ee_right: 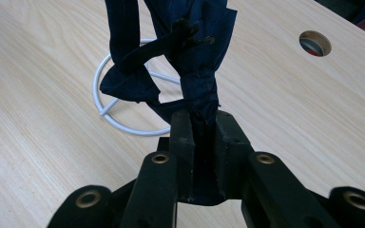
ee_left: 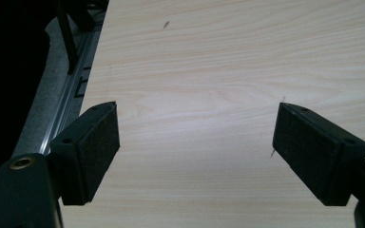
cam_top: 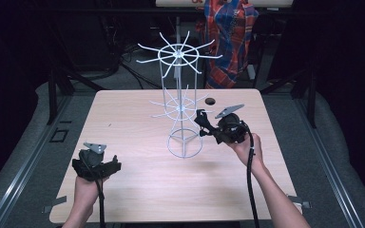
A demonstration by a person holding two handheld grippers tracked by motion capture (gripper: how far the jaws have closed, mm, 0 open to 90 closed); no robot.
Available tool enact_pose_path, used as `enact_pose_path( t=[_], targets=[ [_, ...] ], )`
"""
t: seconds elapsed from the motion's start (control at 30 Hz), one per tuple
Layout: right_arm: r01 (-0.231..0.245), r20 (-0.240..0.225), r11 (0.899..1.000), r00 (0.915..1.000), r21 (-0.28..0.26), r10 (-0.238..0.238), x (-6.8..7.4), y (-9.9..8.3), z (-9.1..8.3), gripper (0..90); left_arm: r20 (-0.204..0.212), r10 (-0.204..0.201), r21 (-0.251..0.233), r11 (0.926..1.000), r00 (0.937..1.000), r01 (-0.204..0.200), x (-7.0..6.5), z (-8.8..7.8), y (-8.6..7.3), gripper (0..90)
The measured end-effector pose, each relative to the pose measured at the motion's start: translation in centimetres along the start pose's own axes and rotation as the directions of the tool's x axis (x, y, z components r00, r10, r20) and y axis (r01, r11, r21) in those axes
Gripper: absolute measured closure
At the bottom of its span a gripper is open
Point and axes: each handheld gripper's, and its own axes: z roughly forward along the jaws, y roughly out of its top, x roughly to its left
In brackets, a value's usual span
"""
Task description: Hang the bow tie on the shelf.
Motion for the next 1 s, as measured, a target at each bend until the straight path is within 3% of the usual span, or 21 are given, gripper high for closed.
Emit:
enact_pose_path(
  t=[0.47, 1.0],
  targets=[
    [-0.002, 0.005, 1.0, 1.0, 0.012, 0.002, -0.1, -0.1, 1.1, 78.6, 0.001, 0.002, 0.0, 1.0, 1.0, -0.002, 0.0, 0.0, 0.0, 16.3],
    [-0.014, -0.022, 1.0, 0.9997, 0.001, 0.014, -0.1, -0.1, 1.5, 76.4, 0.0, 0.002, -0.001, 1.0, 1.0, -0.002, -0.1, 0.0, 0.0, 16.3]
  ],
)
